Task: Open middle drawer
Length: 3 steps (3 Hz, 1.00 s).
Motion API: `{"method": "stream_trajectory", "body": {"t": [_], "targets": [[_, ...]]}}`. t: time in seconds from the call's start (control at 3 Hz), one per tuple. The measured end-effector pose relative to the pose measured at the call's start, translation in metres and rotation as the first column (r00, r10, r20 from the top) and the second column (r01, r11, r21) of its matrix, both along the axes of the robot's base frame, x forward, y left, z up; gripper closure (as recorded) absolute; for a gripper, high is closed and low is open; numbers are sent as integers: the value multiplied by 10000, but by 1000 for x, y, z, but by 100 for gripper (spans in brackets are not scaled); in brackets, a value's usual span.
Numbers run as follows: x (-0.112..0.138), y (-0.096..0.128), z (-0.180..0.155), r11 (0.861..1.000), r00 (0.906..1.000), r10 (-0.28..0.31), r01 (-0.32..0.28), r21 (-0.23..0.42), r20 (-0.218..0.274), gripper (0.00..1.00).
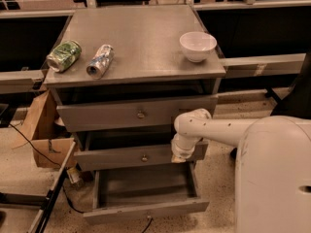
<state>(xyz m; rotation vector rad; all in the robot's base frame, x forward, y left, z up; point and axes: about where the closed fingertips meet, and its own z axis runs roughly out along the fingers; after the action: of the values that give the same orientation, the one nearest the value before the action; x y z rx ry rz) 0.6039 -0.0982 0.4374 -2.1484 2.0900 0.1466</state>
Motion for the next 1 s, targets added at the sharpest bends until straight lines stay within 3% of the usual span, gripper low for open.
{"method": "stream_trajectory", "body": {"t": [1.0], "targets": [[9, -1, 6, 10000, 10000, 0, 0, 2, 0, 100]]}}
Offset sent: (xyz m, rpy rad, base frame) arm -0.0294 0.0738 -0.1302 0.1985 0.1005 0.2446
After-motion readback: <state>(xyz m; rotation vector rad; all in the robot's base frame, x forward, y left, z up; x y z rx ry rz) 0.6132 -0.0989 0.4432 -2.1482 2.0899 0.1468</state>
